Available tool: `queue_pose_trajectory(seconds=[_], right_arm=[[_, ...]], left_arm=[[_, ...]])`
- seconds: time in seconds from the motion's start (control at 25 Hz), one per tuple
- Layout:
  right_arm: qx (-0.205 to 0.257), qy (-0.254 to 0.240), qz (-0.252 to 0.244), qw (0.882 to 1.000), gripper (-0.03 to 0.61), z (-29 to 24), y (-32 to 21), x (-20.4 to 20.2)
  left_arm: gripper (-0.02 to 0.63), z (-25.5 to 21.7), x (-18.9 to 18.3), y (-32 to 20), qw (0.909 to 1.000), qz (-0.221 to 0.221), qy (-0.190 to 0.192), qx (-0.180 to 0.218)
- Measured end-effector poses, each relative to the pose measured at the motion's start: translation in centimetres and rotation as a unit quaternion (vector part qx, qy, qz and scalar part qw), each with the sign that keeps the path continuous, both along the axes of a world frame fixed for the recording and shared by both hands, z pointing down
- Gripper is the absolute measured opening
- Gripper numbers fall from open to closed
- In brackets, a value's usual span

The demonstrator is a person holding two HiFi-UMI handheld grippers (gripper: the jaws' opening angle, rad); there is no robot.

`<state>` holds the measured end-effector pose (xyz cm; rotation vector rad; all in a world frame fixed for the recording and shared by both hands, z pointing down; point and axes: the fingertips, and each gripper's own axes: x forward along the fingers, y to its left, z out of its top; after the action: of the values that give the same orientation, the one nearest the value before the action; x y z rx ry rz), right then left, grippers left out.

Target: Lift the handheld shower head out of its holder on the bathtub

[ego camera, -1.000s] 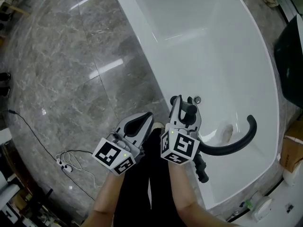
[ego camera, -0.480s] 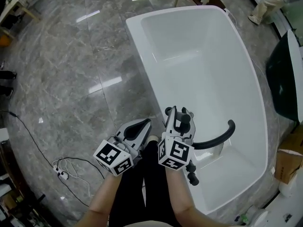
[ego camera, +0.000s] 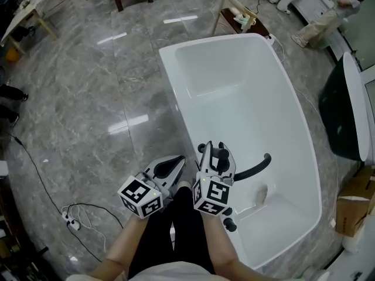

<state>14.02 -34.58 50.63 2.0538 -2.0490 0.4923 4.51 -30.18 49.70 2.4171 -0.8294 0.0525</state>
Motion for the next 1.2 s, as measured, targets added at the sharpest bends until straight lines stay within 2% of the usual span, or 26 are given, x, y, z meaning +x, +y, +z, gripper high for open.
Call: queue_pose_trajectory(seconds=[0.36, 0.68, 1.2], right_arm=[[0.031, 0.004, -0.036, 0.999, 0.132, -6.3, 1.3, -1.3], [0.061, 0.004, -0.062, 0.996, 0.132, -11.9, 2.8, -1.4], [0.095, 0.008, -0.11, 0.989, 0.132, -16.9, 4.5, -2.6]], left_arm=[[0.012, -4.2, -1.1, 1.0, 0.9997, -0.013, 0.0, 0.02], [0.012, -7.6, -3.1, 1.7, 0.9984, -0.042, 0.011, 0.034], [0.012, -11.0, -3.0, 3.0, 0.9957, -0.044, 0.028, 0.077]])
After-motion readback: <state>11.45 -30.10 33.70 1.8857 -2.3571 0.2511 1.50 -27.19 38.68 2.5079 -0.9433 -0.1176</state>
